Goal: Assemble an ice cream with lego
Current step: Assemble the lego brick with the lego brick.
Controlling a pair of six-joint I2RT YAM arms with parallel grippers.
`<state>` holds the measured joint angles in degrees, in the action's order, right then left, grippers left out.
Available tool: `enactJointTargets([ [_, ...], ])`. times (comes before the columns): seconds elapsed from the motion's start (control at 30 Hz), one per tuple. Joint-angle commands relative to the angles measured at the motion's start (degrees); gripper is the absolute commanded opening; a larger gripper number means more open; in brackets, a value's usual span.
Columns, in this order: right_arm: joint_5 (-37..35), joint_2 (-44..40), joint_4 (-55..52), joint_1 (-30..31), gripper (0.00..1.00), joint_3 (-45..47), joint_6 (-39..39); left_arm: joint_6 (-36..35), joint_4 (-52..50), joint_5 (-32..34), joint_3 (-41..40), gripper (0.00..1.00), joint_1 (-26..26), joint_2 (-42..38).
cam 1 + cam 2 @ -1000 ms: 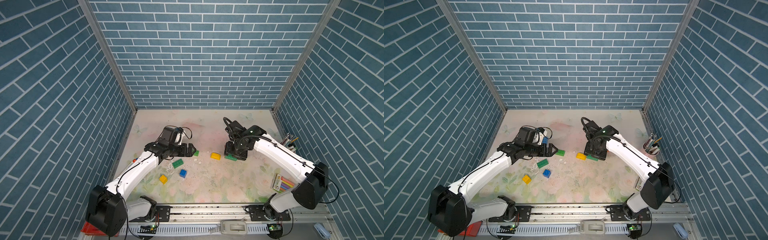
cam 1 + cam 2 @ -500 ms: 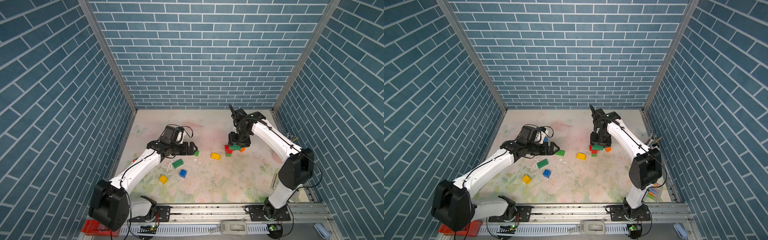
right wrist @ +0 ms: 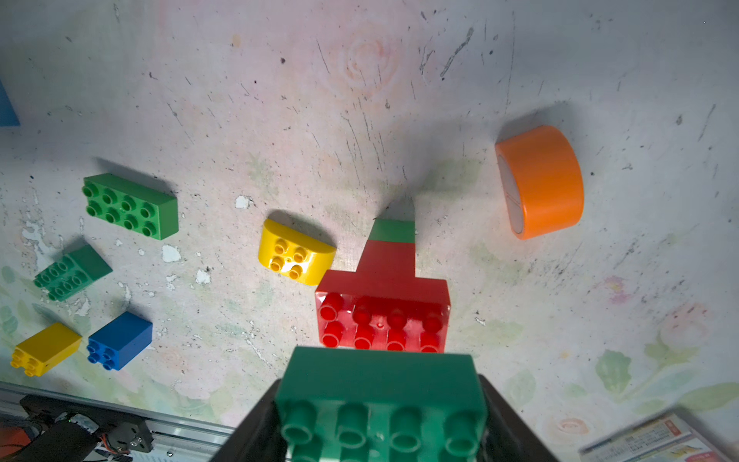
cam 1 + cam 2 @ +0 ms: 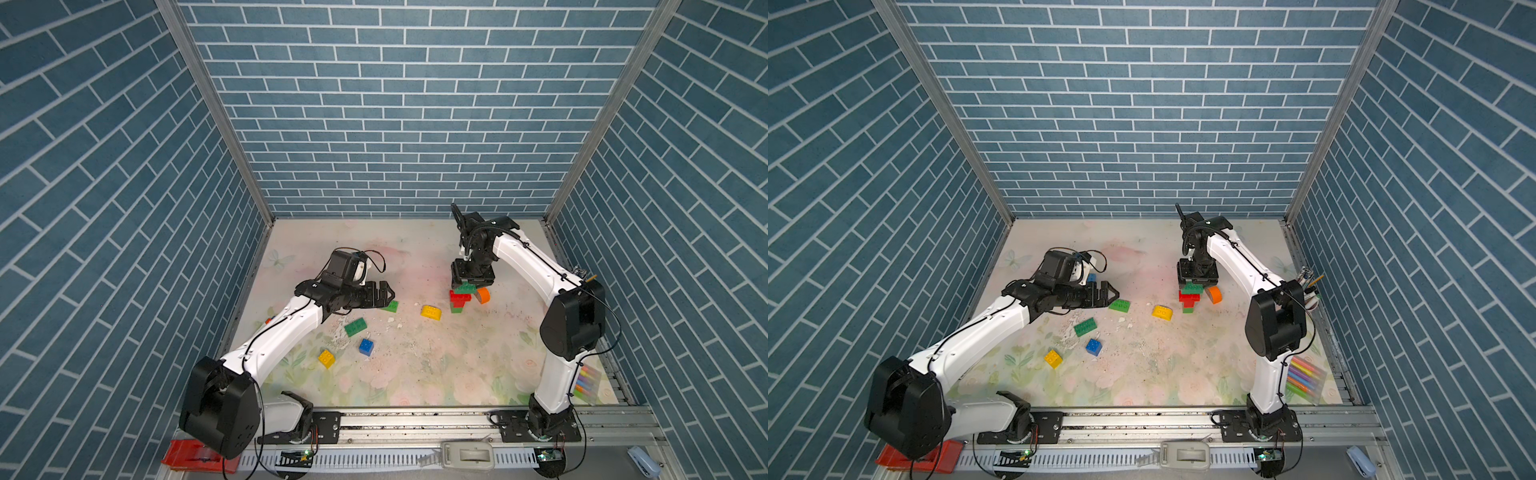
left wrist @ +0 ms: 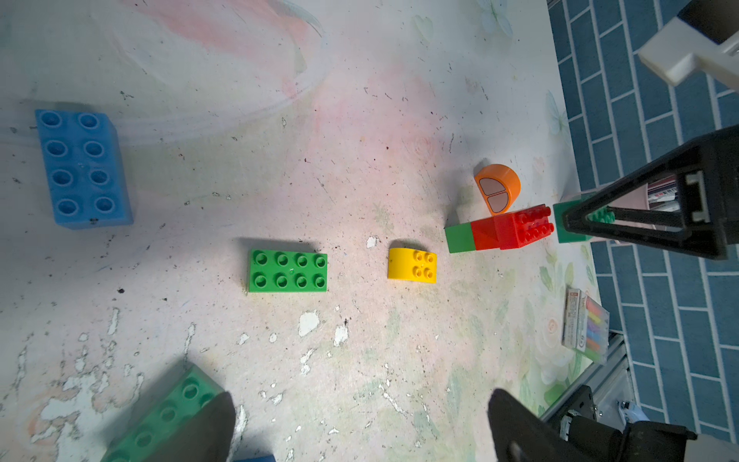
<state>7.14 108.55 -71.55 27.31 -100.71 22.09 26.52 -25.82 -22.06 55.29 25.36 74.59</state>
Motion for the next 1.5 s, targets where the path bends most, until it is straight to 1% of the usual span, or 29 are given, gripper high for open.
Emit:
enactJointTargets([
  [0.0, -1.17, 0.82, -2.61, -0.07, 0.56, -1.51, -1.78, 0.59, 0.51, 0.99, 1.14, 1.0, -0.03, 0.45],
  [0.87, -1.77, 3.5, -2.47, 1.16, 0.55, -2.43, 0.15, 0.25, 0.16, 1.33, 1.23, 0.99, -0.07, 1.0],
  [1.03, -1.78, 4.36, -2.96, 1.56, 0.55, -3.78, 0.33, -0.08, -0.02, 1.23, 1.31, 1.0, -0.12, 1.21],
  [1.1, -3.09, 4.73, -3.24, 1.65, 0.55, -4.06, 0.33, -0.32, -0.18, 1.28, 1.4, 1.0, -0.11, 1.18],
  [1.47, -4.0, 5.05, -4.02, 1.96, 0.55, -4.06, 0.32, -0.95, -0.68, 1.23, 1.67, 1.0, -0.09, 1.24],
])
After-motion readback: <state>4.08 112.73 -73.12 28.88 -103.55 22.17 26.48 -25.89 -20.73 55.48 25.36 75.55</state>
